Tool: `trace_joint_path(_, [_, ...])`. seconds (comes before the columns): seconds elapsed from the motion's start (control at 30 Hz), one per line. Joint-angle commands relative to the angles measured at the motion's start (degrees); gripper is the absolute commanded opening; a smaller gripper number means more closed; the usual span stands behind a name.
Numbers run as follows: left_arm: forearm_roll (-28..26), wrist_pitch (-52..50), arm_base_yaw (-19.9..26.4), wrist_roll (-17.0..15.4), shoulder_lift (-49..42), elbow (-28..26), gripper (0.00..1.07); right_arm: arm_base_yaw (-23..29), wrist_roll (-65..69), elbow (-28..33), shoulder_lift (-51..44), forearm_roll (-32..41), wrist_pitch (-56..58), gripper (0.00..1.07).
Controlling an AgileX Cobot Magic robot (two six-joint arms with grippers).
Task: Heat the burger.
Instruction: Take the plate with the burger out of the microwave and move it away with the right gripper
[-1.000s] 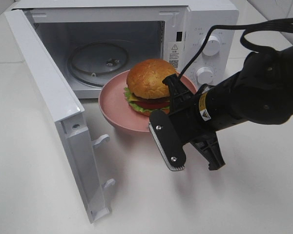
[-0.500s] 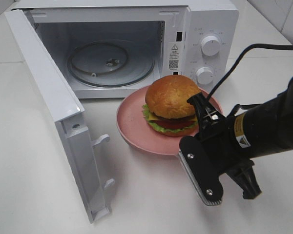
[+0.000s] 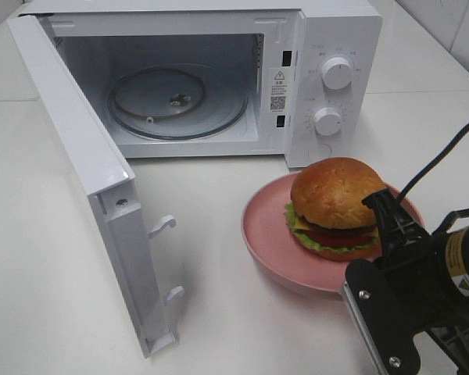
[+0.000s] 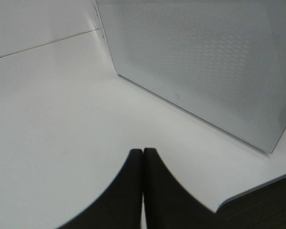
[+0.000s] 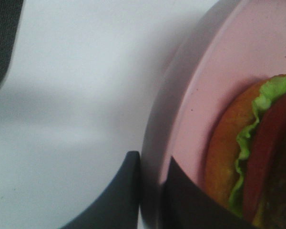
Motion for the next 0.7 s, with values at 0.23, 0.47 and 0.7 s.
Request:
trace_joint_path(0.23, [-0.17,-0.74,0.29,-0.34,-0.46,0.11,0.00,-7.05,29.62,0.40,-0.92,-22.86,1.60,0.02])
trace_joint_path(0.47, [-0.17,-0.74,0.29,-0.34,-0.46,0.11,0.00,-11.97,31.86,0.40,-0.69,-23.95,2.46,0.02])
trace_joint_path(0.7, [-0.17,-0.74,0.29,-0.34,-0.46,0.11,0.00,-19.60,32.60,0.34,2.35,-23.78,2.52,0.02])
